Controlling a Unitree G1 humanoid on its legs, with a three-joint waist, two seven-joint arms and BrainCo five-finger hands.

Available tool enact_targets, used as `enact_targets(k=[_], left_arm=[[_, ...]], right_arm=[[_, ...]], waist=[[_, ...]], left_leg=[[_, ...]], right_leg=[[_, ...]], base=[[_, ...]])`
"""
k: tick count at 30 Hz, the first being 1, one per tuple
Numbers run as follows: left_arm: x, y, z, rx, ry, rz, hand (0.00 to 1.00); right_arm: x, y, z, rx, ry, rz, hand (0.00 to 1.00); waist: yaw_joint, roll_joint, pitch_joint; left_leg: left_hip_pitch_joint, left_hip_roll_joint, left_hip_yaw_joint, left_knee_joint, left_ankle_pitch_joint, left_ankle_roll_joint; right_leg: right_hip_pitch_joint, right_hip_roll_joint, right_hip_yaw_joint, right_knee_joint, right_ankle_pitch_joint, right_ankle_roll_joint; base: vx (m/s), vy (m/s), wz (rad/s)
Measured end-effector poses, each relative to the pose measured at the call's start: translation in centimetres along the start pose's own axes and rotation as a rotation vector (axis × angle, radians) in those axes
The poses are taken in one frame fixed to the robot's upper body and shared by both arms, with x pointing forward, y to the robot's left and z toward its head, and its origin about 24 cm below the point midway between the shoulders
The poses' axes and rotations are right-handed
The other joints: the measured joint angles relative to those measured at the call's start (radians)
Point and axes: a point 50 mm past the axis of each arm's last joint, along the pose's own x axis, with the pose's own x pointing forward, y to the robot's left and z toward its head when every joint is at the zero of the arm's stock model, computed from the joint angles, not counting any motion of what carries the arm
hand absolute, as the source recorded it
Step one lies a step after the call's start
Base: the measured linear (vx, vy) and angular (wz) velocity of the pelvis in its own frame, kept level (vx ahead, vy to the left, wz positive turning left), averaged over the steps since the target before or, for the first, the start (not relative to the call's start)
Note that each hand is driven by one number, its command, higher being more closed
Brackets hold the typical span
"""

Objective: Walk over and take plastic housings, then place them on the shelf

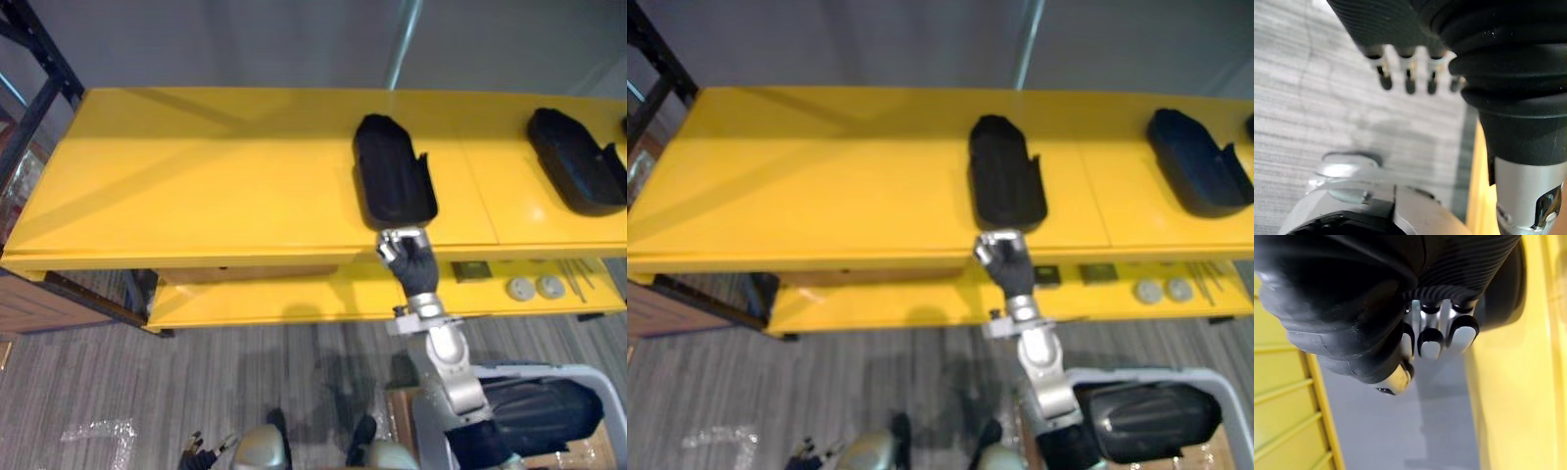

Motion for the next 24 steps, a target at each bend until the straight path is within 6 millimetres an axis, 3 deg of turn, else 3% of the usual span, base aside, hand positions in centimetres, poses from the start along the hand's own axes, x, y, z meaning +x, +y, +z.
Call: enact_targets(k=[11, 17, 24], left_arm=[[0.0, -0.2, 0.4, -0.015, -0.019, -0.002, 0.00], [-0.1, -0.4, 0.4, -0.022, -0.020, -0.005, 0.00], [-0.1, -0.3, 0.3, -0.048, -0.013, 0.006, 0.00]], right_arm=[[1.3, -0.9, -2.2, -0.030, 0.087, -0.156, 1.00], [2.1, -1.8, -2.3, -0.098, 0.098, -0.242, 1.00], [2.2, -2.6, -2.7, -0.129, 0.121, -0.295, 1.00]], waist=[[0.022, -0.003, 0.023], [0.024, 0.001, 0.062], [0.026, 0.001, 0.063]], left_leg=[[-0.014, 0.001, -0.011, 0.031, -0.011, 0.004], [-0.014, 0.005, -0.011, 0.059, -0.027, 0.006], [-0.014, 0.006, -0.010, 0.059, -0.027, 0.005]], right_leg=[[0.006, -0.001, -0.008, 0.005, 0.000, 0.000], [0.019, 0.000, -0.006, 0.007, 0.000, 0.000], [0.018, 0.000, -0.006, 0.007, 0.000, 0.000]], base=[[-0.02, 0.017, 0.03], [-0.04, 0.038, -0.01], [-0.01, 0.014, 0.00]])
